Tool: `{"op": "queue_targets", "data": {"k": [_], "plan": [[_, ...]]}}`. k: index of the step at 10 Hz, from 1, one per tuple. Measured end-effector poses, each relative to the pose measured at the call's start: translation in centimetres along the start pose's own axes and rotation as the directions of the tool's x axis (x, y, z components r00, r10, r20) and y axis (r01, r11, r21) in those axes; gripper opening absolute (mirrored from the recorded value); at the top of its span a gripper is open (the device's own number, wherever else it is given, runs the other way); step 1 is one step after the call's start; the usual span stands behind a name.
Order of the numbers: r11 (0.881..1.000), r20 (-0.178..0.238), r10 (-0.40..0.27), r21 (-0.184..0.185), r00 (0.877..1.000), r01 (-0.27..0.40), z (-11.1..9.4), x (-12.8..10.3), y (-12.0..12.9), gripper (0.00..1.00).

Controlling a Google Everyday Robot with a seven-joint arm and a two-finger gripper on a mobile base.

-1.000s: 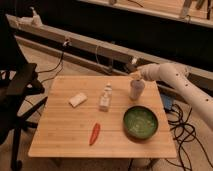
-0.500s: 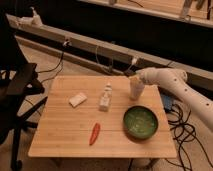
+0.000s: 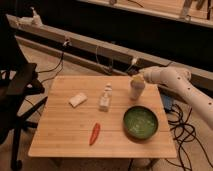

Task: Place the eraser in the ceramic cup

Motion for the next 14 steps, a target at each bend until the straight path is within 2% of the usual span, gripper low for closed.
{"op": "queue_targets", "data": {"k": [1,2,7,10,14], "plan": [[1.0,-0.005,0.017,0.014,1.0,-0.017,-0.5,0.5,-0.8,0.05],[0.999,-0.011,0.03,0.026,1.0,-0.029,-1.0,1.0,-1.5,0.0],[0.995,-0.033,0.072,0.066,0.997,-0.07,-3.1,2.5,-2.5,0.0],[0.995,-0.07,0.08,0.06,0.994,-0.076,-4.0,3.1,-2.5,0.0],[0.996,-0.155,0.084,0.029,0.984,-0.08,-5.1,4.4,-2.3,0.0]]}}
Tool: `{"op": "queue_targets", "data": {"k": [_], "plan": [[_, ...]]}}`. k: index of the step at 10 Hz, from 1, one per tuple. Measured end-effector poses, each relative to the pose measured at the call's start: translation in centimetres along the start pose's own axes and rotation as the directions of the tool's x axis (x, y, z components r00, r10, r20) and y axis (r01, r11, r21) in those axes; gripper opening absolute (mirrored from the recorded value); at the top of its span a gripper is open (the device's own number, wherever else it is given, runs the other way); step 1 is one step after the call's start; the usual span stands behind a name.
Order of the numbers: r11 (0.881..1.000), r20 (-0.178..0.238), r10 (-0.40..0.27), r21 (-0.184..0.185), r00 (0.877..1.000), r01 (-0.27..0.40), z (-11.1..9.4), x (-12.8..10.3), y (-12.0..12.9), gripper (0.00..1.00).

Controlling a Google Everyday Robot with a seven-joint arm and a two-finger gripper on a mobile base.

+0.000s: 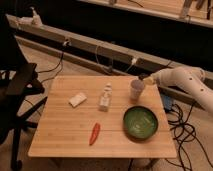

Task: Place the eraser in the ceramic cup

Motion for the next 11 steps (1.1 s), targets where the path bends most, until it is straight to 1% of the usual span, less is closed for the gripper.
{"op": "queue_targets", "data": {"k": [1,2,3,5,6,8,9,10,11], "plan": [[1.0,-0.023,0.007,-0.015,1.0,-0.007,0.1,0.4,0.1,0.03],[0.999,-0.046,0.014,-0.032,0.999,-0.016,0.3,0.9,0.1,0.13],[0.999,-0.061,0.018,-0.042,0.998,-0.021,0.5,1.2,0.2,0.21],[0.997,-0.094,0.027,-0.069,0.995,-0.034,1.1,2.0,0.5,0.41],[0.996,-0.105,0.031,-0.08,0.994,-0.039,1.3,2.3,0.7,0.49],[0.993,-0.127,0.033,-0.106,0.991,-0.047,1.8,2.8,1.4,0.72],[0.992,-0.13,0.034,-0.114,0.991,-0.049,1.9,2.9,1.6,0.77],[0.991,-0.131,0.031,-0.124,0.991,-0.047,2.0,2.9,1.9,0.8],[0.99,-0.13,0.027,-0.133,0.991,-0.045,2.0,2.8,2.3,0.8]]}}
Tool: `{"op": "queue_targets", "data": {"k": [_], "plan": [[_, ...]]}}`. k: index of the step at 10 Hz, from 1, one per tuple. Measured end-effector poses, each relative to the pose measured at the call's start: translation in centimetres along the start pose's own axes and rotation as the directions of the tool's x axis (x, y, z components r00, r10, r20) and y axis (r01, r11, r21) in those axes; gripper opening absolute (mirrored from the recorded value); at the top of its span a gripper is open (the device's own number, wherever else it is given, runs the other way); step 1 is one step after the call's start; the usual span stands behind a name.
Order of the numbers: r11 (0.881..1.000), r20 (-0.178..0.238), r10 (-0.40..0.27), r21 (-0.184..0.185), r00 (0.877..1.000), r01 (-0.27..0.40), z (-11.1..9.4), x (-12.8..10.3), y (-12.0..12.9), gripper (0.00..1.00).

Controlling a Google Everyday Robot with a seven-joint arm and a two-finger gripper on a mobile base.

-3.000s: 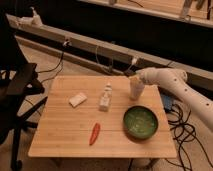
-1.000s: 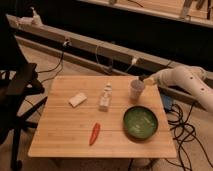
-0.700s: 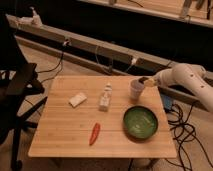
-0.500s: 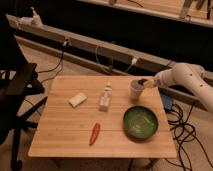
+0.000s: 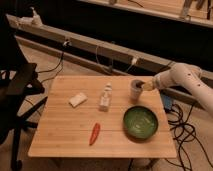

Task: Place the eraser in the ceramic cup

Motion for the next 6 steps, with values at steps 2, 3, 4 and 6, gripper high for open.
{"op": "queue_targets", "data": {"k": [2,3,4,6], "plan": [[1.0,0.005,-0.009,-0.01,1.0,0.009,0.1,-0.3,0.5,0.8],[1.0,0.013,-0.016,-0.015,1.0,0.016,0.1,-0.6,0.7,0.8],[1.0,0.022,-0.024,-0.017,0.999,0.024,0.0,-1.0,0.9,0.8],[0.999,0.062,-0.049,-0.014,0.997,0.05,-0.1,-2.3,1.2,0.8]]}}
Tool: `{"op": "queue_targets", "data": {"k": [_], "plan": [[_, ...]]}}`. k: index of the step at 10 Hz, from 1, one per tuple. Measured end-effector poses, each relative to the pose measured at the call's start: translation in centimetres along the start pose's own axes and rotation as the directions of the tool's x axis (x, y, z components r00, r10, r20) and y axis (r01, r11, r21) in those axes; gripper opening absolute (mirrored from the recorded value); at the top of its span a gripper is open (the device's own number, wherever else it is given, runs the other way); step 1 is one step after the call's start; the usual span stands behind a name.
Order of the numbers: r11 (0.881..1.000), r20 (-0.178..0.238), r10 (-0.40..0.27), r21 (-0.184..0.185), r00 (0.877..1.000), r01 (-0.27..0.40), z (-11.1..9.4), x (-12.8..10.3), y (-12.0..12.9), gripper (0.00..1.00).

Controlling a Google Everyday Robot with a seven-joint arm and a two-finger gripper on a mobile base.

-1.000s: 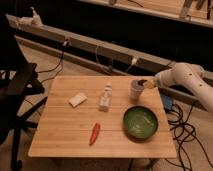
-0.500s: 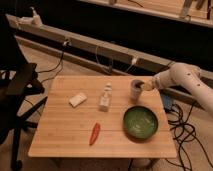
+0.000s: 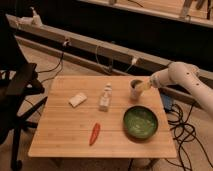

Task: Place the eraser in the ceramic cup

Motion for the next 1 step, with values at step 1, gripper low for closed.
{"op": "queue_targets", "data": {"k": [1], "plan": [[1.0,0.031,-0.013,0.002,0.999,0.012,-0.27,-0.97,0.17,0.76]]}}
